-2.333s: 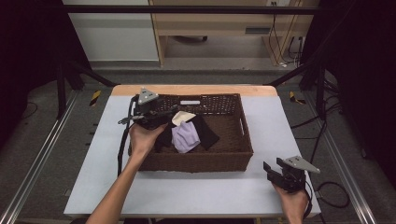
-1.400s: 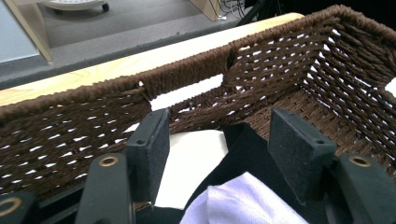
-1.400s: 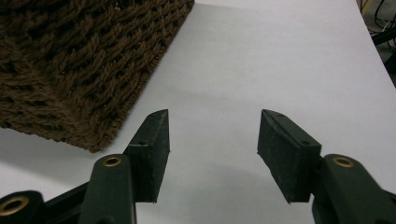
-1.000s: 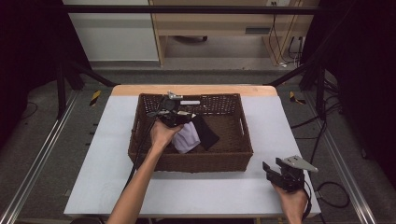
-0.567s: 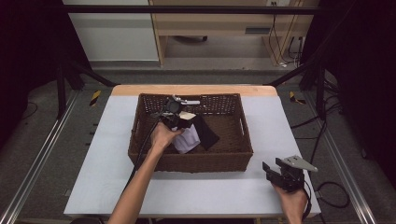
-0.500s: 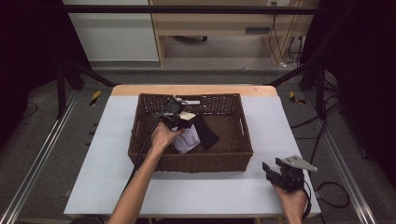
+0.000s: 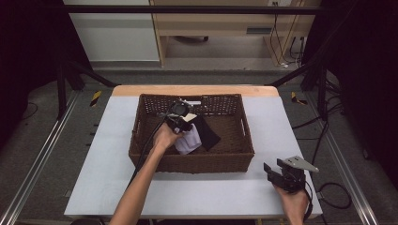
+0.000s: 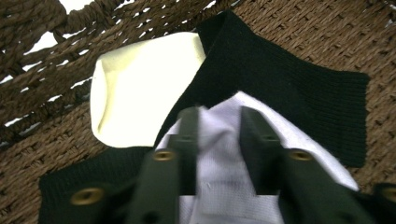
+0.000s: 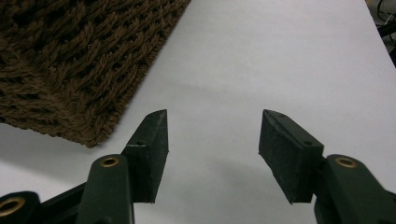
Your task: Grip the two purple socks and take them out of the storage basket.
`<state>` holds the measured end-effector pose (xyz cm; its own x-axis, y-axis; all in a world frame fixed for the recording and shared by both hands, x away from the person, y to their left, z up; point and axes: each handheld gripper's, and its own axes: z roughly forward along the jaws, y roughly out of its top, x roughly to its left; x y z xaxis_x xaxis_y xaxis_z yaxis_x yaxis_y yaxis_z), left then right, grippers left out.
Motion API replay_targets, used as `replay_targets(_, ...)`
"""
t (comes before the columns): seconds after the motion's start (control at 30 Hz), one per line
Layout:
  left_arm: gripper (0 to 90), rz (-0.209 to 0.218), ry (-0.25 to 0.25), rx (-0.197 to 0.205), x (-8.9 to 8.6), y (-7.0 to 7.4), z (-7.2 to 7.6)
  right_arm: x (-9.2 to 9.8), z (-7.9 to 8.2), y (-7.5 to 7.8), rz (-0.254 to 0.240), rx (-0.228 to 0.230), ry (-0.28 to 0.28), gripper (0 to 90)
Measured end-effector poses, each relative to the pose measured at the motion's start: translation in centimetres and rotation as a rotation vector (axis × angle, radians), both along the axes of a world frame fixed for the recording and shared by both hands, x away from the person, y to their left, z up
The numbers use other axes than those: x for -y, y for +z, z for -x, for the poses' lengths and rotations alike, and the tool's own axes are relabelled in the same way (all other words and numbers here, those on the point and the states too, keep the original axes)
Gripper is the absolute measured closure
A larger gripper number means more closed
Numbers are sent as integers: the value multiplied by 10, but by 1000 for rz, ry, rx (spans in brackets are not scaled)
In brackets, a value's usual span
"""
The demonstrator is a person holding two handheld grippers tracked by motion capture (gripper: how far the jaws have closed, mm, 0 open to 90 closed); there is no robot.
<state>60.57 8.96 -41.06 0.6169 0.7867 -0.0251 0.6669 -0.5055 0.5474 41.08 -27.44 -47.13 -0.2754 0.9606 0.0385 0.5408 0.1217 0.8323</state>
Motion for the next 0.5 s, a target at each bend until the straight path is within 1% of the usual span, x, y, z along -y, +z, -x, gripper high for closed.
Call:
replay_targets(0.07, 796, 24, 1, -5, -2, 2, 1, 1, 0, 0, 8, 3, 0, 427)
replay_targets(0.17, 821, 38, -7, 6, -3, 4, 3, 1, 0, -1, 9, 2, -1, 428)
replay_targets(0.27, 827, 60, -28, 52, -4, 9, 8, 2, 1, -1, 7, 2, -5, 431)
replay_targets(0.33, 830, 68, -34, 99, -6, 14, 12, 2, 1, 0, 1, -1, -6, 432)
replay_targets(0.37, 832, 90, -36, 119, -7, 17, 13, 2, 1, 0, 5, 2, -7, 433)
replay_targets(0.5, 836, 138, -27, 164, -14, 25, 17, 2, 1, 0, 7, -2, -9, 435)
